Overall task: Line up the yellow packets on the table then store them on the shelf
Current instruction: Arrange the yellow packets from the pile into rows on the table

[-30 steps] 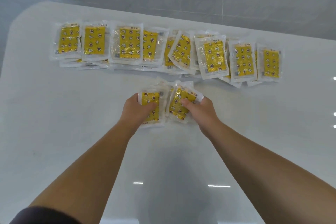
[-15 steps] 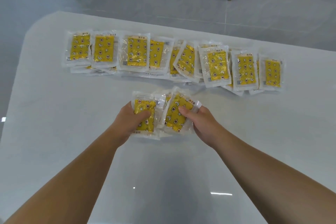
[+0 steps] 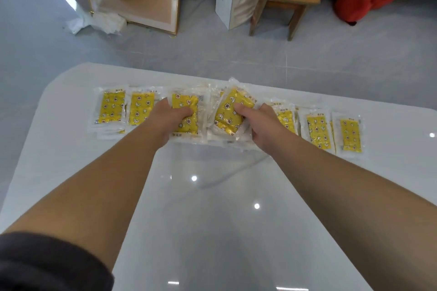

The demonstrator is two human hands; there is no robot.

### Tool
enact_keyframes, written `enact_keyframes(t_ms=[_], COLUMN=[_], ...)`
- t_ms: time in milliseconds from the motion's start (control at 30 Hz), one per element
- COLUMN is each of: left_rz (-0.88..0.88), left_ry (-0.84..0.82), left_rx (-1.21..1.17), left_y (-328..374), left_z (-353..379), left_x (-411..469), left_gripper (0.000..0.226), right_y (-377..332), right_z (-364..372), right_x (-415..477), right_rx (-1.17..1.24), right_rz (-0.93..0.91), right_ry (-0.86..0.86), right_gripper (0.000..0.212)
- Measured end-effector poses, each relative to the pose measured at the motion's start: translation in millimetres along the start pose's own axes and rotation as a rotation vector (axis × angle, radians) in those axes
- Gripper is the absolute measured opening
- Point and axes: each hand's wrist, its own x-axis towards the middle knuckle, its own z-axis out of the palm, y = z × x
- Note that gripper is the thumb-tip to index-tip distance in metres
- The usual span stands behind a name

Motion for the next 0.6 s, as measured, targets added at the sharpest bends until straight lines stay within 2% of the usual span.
enact_keyframes(t_ms=[67,200,267,333,467,600], left_rz=[-0.02,-0.028,-0.019,-0.01,-0.006,0.025], left_ry=[0.038,0.108,0.132,0.155,0.191,0.259], left_rx=[0.064,0.276,0.374,0.457,0.533,0.504], left_y=[2,7,11,15,16,8], left_z=[6,17,21,23,18,5], left_x=[12,21,21,20,15,6], left_gripper=[0.015,0.035,0.03,0.02,0.018,0.027], right_y=[1,1,3,4,3,6], right_z=[5,14,15,17,18,7], right_x=[12,17,19,19,13,1], right_rx=[-0.077,-0.299,-0.347,-0.389,-0.425,-0.401], right_rz=[-0.009,-0.031,-0.047,-0.074,-0.134,-0.16], right_ry=[0.049,0.142,0.172,0.194,0.235,0.245], right_gripper=[0.039,0.038,0.045,0.039,0.018,0.024])
